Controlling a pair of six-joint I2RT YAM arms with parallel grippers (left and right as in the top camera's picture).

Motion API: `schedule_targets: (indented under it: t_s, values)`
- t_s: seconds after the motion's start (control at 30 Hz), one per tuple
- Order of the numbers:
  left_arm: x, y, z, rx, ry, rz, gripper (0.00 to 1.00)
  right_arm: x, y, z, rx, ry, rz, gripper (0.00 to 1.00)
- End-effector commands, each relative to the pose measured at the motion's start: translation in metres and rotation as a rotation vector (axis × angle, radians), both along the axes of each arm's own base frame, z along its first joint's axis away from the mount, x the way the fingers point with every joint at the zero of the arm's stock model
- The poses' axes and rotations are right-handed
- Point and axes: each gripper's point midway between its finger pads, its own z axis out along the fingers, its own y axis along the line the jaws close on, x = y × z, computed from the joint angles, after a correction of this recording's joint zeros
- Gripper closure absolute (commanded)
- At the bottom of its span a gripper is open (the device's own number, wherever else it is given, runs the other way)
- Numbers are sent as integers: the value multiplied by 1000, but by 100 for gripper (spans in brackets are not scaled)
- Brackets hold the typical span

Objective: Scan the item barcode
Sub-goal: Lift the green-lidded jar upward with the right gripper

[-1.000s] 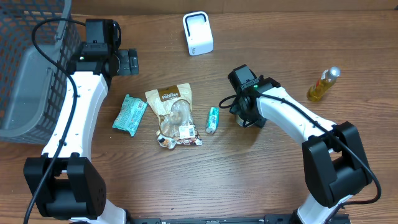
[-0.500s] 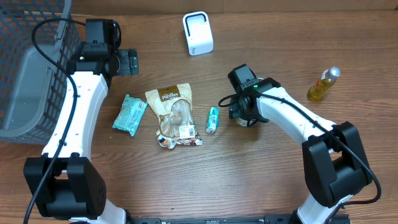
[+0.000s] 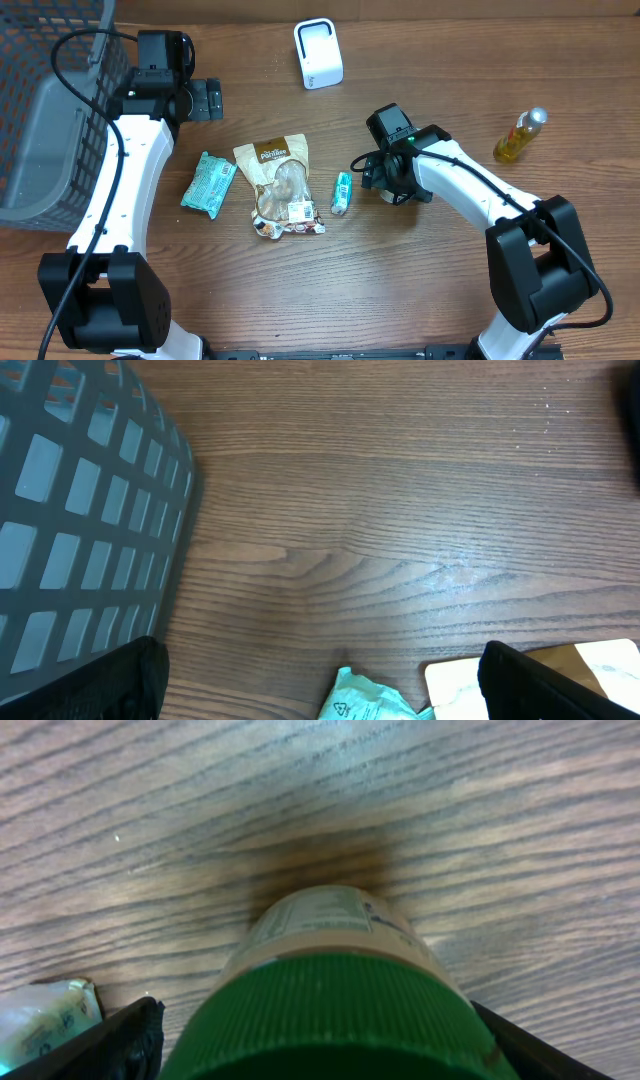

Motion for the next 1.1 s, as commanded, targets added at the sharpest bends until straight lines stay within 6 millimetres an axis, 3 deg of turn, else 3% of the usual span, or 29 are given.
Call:
schedule_targets:
  t_s: [0.0,0.63,1.07]
  values:
    - [3,-1,16,15,-35,-19,0,-1,-4,-3,16,13,-30,11]
    - [3,-1,16,15,-35,-19,0,3,-8,-3,82,27,-77,24]
    - [3,-1,16,15,-35,-19,0,-1,-6,-4,70,37,-68,25]
